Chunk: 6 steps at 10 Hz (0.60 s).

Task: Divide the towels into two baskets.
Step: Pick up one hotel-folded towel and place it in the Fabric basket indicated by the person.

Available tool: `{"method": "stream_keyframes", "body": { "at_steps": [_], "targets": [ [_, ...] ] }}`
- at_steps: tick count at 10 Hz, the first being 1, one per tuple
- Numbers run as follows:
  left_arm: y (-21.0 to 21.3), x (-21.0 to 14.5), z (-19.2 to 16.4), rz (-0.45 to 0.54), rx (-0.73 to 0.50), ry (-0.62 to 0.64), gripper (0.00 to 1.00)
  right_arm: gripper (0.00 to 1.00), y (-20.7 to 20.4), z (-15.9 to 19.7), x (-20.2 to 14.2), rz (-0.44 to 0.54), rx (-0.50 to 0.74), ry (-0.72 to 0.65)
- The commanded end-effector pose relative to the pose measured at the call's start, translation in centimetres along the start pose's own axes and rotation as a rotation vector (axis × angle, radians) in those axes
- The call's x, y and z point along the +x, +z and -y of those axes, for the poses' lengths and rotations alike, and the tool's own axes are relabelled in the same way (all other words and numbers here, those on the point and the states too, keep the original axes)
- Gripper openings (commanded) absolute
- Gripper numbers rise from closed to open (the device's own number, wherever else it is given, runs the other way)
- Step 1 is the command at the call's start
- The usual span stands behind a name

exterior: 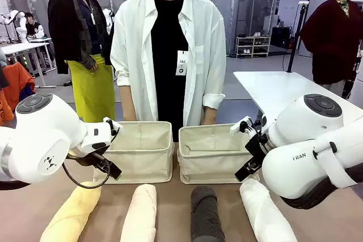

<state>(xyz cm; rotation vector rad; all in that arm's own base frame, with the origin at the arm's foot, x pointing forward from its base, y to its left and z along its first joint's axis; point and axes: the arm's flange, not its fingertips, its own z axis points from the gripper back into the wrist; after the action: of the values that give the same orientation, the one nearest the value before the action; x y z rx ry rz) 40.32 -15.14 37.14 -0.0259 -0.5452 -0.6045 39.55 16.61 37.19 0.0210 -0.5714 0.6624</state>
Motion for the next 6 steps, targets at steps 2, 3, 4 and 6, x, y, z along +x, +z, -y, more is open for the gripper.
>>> {"method": "stream_keyframes", "body": {
  "at_steps": [2, 3, 4, 6],
  "targets": [
    [0.0, 0.01, 0.02, 0.0, 0.0, 0.0, 1.0, 1.0, 0.0, 0.0, 0.0, 0.0, 0.0, 0.0],
    [0.0, 0.01, 0.02, 0.0, 0.0, 0.0, 1.0, 1.0, 0.0, 0.0, 0.0, 0.0, 0.0, 0.0],
    [0.0, 0.01, 0.02, 0.0, 0.0, 0.0, 1.0, 1.0, 0.0, 0.0, 0.0, 0.0, 0.0, 0.0],
    [0.0, 0.01, 0.02, 0.0, 0.0, 0.0, 1.0, 1.0, 0.0, 0.0, 0.0, 0.0, 0.0, 0.0]
  ]
}}
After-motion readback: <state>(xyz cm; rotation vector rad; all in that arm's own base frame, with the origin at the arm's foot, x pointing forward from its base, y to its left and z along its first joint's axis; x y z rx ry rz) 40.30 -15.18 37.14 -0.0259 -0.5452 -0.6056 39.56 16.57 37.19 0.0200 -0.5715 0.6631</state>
